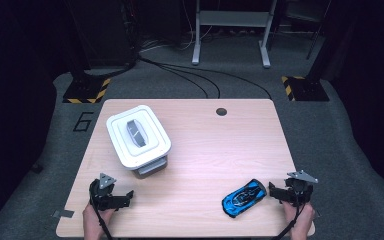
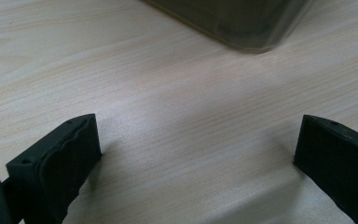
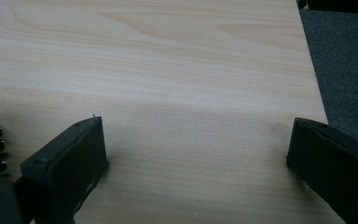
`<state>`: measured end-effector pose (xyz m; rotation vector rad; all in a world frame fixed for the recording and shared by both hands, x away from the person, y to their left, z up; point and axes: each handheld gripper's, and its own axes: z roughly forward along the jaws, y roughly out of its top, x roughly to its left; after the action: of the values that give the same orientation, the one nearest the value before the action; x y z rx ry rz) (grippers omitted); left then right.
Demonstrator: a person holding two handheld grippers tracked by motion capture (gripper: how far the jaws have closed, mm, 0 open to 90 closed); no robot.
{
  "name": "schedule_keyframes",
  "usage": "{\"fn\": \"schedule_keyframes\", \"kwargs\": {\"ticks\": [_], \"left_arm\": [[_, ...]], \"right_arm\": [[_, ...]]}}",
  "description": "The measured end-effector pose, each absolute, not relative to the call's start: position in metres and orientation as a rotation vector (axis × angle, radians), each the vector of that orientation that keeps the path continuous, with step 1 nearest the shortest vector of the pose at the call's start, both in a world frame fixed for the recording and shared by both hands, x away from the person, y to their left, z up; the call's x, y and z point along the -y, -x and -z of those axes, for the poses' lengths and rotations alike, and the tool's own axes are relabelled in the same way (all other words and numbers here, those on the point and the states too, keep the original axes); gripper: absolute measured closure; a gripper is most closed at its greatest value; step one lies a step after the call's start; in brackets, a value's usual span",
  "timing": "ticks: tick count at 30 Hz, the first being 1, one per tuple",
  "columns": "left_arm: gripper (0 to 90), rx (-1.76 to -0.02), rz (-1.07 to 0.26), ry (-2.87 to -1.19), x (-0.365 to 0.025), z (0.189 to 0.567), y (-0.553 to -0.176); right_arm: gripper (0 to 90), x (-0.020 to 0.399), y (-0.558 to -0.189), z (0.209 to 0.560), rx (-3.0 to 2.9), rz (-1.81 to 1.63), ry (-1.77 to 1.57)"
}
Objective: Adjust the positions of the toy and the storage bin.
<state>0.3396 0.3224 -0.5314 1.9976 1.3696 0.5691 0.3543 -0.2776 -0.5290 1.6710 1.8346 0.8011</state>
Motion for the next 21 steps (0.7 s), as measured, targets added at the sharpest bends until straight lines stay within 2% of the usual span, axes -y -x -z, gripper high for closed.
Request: {"fn": "schedule_keyframes", "kwargs": {"ticks": [21], "left_arm": [[0.3, -1.369, -0.575, -1.989, -0.322, 0.5318, -0.3402]], "right_arm": [[4.3, 0.2775, -0.3541, 0.5286, -1.841, -0.801, -1.667]]}}
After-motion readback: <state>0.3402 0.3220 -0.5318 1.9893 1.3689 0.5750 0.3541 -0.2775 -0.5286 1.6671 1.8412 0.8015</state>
